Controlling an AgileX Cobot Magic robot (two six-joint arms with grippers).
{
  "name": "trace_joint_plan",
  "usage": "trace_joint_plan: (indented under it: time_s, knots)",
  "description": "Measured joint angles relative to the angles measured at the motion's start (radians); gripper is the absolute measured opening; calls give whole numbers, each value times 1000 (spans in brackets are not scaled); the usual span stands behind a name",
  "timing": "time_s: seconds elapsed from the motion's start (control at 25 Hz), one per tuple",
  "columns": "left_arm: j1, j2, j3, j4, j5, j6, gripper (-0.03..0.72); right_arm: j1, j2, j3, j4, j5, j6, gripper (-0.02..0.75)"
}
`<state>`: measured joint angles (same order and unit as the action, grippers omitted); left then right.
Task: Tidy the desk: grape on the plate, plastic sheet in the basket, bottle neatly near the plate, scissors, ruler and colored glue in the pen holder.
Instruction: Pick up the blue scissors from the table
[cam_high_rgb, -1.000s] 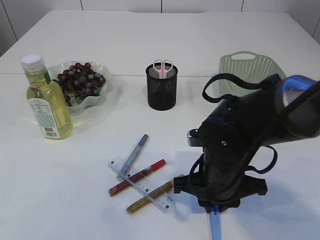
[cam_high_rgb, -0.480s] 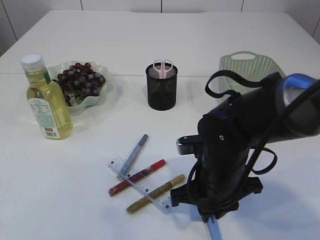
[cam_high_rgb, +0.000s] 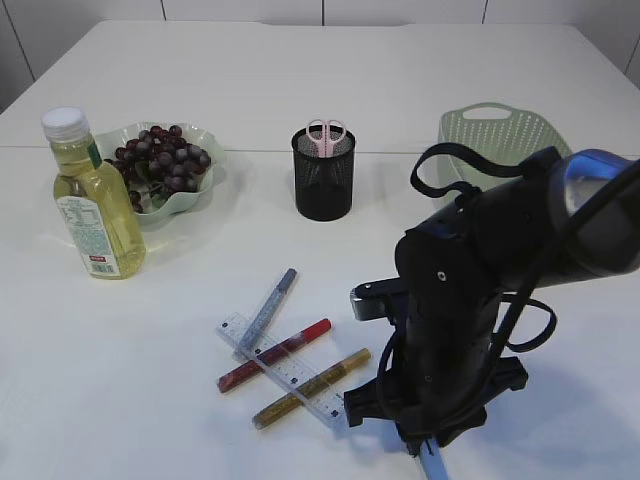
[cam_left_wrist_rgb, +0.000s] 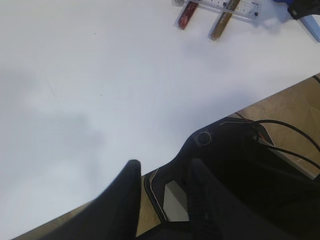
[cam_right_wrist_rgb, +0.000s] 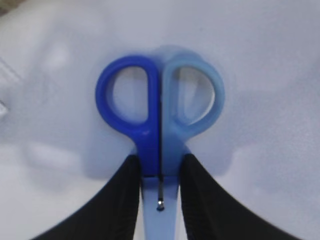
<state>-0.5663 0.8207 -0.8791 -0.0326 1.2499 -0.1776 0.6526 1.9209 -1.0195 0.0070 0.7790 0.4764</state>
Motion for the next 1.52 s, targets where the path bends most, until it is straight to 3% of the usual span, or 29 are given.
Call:
trace_joint_plan:
  time_s: [0.44,0.68,1.52]
  knots:
    - [0,0,0,-2,0,0,235,0,2,0,4,20,-34,280]
    - [0,0,0,-2,0,0,235,0,8,-3,14,25,-34,208]
    - [0,0,0,-2,0,0,235,-2,-51,5,15,38,-124,202]
